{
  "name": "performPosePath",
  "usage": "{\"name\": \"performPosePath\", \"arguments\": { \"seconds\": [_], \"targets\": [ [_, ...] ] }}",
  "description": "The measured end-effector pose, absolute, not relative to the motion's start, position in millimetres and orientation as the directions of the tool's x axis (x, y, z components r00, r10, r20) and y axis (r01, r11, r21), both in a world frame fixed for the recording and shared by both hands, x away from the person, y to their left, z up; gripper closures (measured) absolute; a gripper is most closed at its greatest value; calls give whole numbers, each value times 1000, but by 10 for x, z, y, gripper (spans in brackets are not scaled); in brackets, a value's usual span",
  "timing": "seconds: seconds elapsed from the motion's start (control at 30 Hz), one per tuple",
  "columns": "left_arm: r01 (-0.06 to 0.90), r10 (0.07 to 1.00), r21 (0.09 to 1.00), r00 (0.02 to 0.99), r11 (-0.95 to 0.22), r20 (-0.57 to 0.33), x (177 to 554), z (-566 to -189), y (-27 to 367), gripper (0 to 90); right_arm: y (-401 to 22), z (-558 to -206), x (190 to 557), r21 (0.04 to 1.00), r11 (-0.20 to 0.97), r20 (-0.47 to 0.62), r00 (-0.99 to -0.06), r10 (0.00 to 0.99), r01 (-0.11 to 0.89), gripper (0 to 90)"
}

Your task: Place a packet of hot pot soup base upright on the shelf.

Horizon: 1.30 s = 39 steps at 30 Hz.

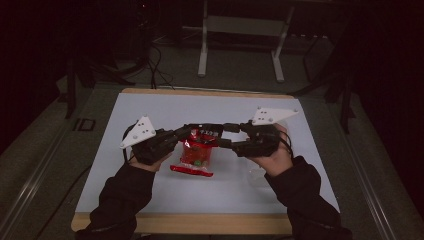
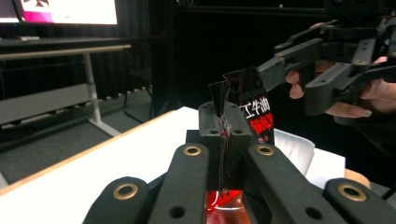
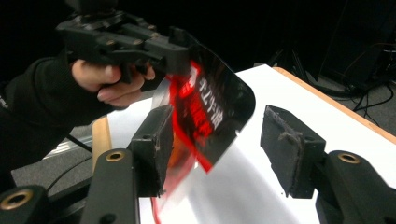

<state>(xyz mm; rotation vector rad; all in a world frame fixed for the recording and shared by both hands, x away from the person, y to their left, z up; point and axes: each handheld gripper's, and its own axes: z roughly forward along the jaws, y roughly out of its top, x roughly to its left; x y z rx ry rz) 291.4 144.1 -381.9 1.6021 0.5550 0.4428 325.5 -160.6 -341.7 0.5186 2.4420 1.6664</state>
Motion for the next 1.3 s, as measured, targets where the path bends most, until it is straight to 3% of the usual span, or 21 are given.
{"name": "performPosePath", "arguments": {
  "seconds": [0.1,0.4,0.53,0.6,0.7,0.97,1.13,1.3],
  "targets": [
    [85,588,995,808,-52,-38,2914,-3826,1413,889,-1589,-3414,3285,922,329,81,-931,355,206,462],
    [79,559,997,826,2,-67,2931,-3851,1337,887,-1551,-3424,3352,913,350,93,-942,321,210,638],
    [71,540,997,839,19,-70,2935,-3865,1326,885,-1560,-3415,3360,911,360,92,-948,305,204,739],
    [67,532,998,844,18,-67,2930,-3877,1302,884,-1576,-3401,3365,906,384,75,-959,274,181,856],
    [75,523,997,849,22,-75,2940,-3888,1293,882,-1590,-3396,3366,901,406,50,-965,256,154,892],
    [65,514,998,856,7,-59,2946,-3869,1267,857,-1641,-3365,3406,898,424,34,-980,197,116,900],
    [61,500,998,864,7,-56,2960,-3834,1278,798,-1672,-3322,3412,894,436,25,-982,185,105,900],
    [55,468,998,882,-4,-47,2941,-3776,1308,632,-1760,-3218,3443,889,445,20,-982,189,104,900]
  ]
}}
